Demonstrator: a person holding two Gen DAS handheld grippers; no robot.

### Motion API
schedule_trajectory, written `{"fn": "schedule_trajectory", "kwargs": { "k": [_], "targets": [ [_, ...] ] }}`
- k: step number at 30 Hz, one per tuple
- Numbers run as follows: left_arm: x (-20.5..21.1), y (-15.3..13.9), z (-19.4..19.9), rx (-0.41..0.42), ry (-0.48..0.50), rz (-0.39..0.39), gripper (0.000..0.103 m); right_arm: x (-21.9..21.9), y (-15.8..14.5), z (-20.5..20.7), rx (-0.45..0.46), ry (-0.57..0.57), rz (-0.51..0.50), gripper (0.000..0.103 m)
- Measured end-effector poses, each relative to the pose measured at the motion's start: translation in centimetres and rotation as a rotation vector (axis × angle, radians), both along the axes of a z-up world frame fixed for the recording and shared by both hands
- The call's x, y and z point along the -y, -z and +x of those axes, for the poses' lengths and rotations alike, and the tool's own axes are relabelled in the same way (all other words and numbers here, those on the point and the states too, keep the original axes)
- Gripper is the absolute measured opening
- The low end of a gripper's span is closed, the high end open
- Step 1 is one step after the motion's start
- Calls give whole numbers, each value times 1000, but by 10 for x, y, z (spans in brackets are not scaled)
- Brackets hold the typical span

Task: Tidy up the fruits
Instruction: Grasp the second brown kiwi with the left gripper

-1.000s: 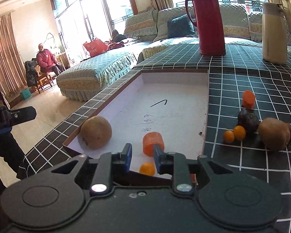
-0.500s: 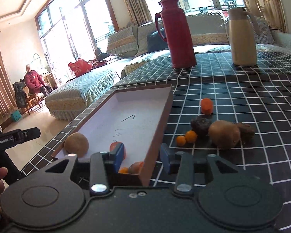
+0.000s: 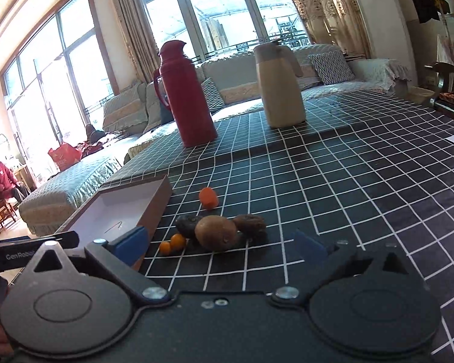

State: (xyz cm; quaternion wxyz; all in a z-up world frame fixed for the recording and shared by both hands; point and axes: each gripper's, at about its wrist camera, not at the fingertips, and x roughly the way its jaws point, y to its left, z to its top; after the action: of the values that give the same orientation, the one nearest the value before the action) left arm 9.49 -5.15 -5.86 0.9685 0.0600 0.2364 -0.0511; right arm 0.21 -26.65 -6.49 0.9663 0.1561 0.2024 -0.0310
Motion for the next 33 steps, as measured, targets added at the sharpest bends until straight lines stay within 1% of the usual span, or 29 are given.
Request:
{"fn": "schedule_trajectory", "kwargs": {
  "k": [3, 6, 11, 14, 19, 28, 33],
  "targets": [
    [45, 4, 4, 9, 59, 60, 103, 18, 0, -12, 26, 44, 27, 103],
    [79, 11, 8, 6, 99, 95, 103, 38, 2, -21, 48, 90, 65, 103],
    [115, 22, 14, 10, 131, 126, 103, 61, 9, -26, 56, 141, 136, 103],
    [128, 27, 19, 6, 144, 140, 103, 65, 11, -25, 55, 147, 146, 103],
    [144, 36, 28, -8, 153, 143, 103, 62, 12, -25, 53, 134, 111, 103],
    [156, 51, 43, -36, 140, 143, 103, 64, 14, -23, 46, 133, 118, 103],
    [157, 54, 49, -41, 137, 113, 103, 65, 15, -22, 38, 138, 124, 103]
  ]
}}
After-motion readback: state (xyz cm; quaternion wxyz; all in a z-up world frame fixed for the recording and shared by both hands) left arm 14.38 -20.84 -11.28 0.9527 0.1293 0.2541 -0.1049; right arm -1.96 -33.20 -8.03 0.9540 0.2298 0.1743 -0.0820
